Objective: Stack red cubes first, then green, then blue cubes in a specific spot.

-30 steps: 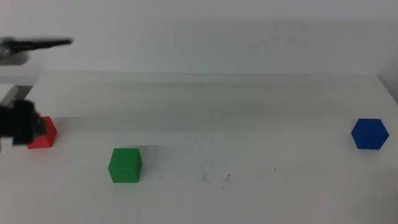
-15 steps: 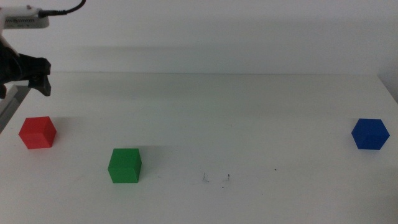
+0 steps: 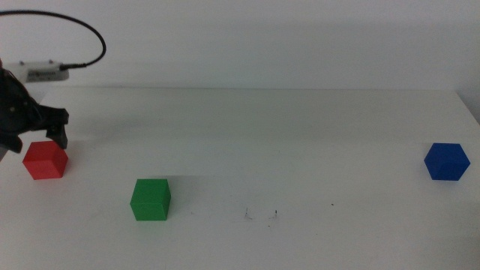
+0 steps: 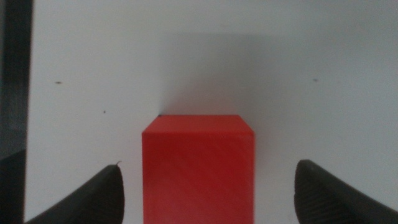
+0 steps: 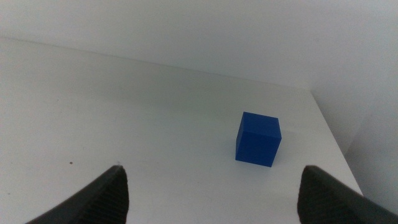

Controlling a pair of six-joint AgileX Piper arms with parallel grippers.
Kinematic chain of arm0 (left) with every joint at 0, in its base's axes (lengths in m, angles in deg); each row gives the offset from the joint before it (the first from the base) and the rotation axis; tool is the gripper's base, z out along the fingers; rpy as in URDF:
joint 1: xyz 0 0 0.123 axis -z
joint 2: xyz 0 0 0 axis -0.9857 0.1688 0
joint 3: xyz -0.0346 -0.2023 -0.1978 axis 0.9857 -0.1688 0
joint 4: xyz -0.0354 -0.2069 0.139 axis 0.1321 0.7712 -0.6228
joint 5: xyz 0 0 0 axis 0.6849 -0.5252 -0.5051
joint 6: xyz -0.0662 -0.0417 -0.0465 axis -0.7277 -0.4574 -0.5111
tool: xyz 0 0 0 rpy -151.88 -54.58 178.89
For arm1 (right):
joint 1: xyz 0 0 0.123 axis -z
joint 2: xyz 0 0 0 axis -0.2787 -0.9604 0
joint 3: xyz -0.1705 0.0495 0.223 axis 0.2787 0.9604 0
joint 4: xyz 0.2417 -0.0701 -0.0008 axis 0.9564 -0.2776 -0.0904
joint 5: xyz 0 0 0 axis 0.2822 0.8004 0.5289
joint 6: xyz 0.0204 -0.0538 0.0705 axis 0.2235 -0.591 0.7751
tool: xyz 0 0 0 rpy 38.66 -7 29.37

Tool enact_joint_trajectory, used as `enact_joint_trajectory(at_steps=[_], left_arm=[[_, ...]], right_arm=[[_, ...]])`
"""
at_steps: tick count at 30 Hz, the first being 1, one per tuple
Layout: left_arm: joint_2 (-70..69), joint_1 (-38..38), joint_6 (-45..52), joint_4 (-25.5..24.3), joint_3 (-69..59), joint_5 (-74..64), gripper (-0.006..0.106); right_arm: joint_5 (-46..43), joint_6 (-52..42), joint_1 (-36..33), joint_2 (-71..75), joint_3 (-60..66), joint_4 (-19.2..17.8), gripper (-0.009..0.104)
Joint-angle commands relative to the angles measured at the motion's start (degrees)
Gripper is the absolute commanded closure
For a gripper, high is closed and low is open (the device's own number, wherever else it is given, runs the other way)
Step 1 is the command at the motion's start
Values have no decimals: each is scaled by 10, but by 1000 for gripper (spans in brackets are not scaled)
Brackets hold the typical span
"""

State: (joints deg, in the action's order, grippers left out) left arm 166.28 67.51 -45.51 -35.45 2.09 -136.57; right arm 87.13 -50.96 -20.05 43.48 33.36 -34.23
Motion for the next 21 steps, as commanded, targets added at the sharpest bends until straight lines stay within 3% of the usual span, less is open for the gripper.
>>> enact_joint_trajectory(at_steps=[1,6,9,15,17,21], left_arm=[[16,-3,1,7,6,16,7],[49,-3,0,7,6,31,8],[58,-3,2,7,6,31,17],[17,11,-3,37,8,-12,63],[-20,49,-57,0,8,-33,78],[-90,173,-234,-89,8,-56,99]], right_arm=[[-1,-7,5,2,2,-5,2],[-1,-7,5,2,2,-5,2],[-1,-7,5,2,2,-5,2],[-1,-7,5,2,2,-5,2],[-1,-7,5,2,2,-5,2],[-1,-7,5,2,2,-5,2]])
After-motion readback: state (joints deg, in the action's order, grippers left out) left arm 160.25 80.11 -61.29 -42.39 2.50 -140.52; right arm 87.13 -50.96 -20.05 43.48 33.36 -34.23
